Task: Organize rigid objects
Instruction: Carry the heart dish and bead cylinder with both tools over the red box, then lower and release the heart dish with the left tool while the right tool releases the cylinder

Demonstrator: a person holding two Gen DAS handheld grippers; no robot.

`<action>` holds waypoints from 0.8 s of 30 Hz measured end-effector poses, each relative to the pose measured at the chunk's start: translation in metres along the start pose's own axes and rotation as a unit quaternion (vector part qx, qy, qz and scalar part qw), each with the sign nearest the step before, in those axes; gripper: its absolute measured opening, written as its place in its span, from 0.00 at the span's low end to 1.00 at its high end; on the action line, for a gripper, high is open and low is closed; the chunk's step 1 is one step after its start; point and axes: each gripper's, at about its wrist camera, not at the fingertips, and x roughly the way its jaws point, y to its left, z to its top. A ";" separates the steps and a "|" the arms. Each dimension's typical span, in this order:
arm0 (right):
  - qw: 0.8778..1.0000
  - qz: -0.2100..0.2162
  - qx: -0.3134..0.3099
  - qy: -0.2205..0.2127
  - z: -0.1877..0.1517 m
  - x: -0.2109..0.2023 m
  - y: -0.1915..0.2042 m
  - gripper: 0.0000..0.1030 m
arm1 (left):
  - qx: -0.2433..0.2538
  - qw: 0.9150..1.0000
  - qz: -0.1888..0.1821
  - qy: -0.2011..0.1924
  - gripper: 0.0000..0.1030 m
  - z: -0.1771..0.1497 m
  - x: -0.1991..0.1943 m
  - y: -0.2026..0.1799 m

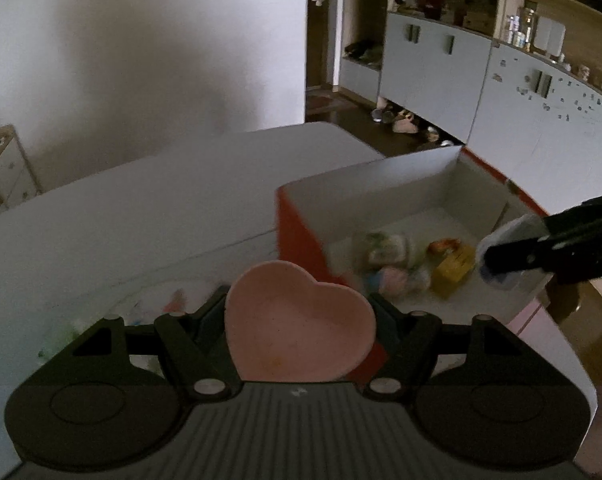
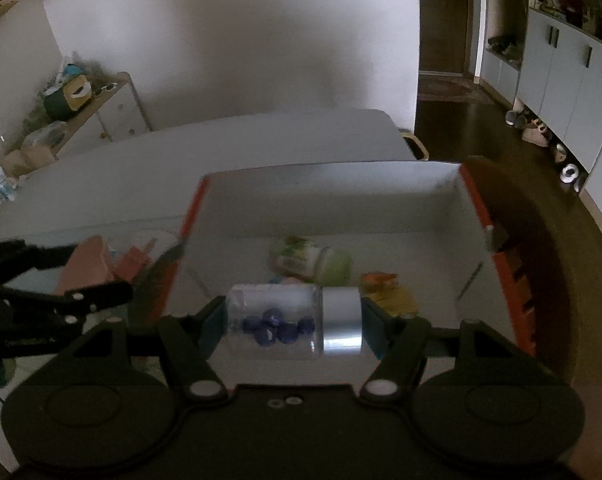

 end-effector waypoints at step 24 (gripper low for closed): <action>0.993 0.019 -0.088 0.078 0.003 0.066 -0.062 0.67 | 0.017 0.994 -0.005 0.105 0.73 0.057 0.119 -0.087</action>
